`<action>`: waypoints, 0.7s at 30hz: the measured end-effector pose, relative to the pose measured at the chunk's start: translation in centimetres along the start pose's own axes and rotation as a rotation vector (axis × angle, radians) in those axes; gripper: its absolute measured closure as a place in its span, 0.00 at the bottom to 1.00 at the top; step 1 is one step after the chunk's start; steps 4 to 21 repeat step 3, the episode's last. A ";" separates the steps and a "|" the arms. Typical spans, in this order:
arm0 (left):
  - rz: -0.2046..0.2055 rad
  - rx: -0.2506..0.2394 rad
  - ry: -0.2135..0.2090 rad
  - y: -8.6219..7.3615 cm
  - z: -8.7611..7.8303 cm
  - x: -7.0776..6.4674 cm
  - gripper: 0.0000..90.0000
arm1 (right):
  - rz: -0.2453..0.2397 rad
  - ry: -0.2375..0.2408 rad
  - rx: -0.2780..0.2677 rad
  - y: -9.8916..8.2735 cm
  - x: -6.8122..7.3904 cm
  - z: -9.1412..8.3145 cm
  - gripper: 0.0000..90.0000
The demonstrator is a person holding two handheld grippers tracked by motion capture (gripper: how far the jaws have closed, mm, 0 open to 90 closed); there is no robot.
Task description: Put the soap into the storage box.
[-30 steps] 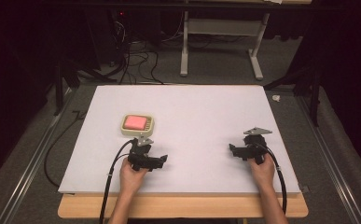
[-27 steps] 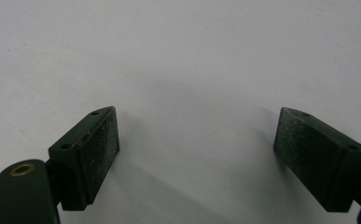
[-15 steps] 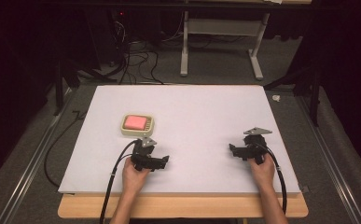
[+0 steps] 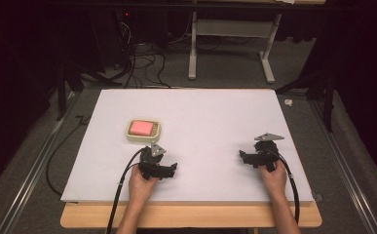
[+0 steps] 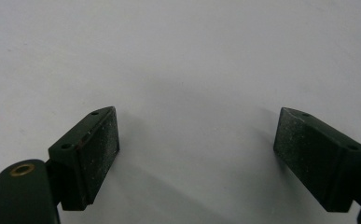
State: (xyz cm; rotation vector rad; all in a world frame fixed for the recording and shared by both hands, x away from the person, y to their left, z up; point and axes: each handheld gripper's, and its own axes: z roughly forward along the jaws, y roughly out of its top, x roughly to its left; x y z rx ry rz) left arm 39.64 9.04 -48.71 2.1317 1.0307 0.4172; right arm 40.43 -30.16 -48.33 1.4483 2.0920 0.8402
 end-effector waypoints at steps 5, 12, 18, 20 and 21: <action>-0.001 0.000 0.000 0.0 0.0 0.0 0.15 | 0.001 0.000 0.000 0.0 0.0 0.0 0.16; -0.001 0.000 0.000 0.0 0.0 0.0 0.15 | 0.001 0.000 0.000 0.0 0.0 0.0 0.16; -0.001 0.000 0.000 0.0 0.0 0.0 0.15 | 0.001 0.000 0.000 0.0 0.0 0.0 0.16; -0.001 0.000 0.000 0.0 0.0 0.0 0.15 | 0.001 0.000 0.000 0.0 0.0 0.0 0.16; -0.001 0.000 0.000 0.0 0.0 0.0 0.15 | 0.001 0.000 0.000 0.0 0.0 0.0 0.16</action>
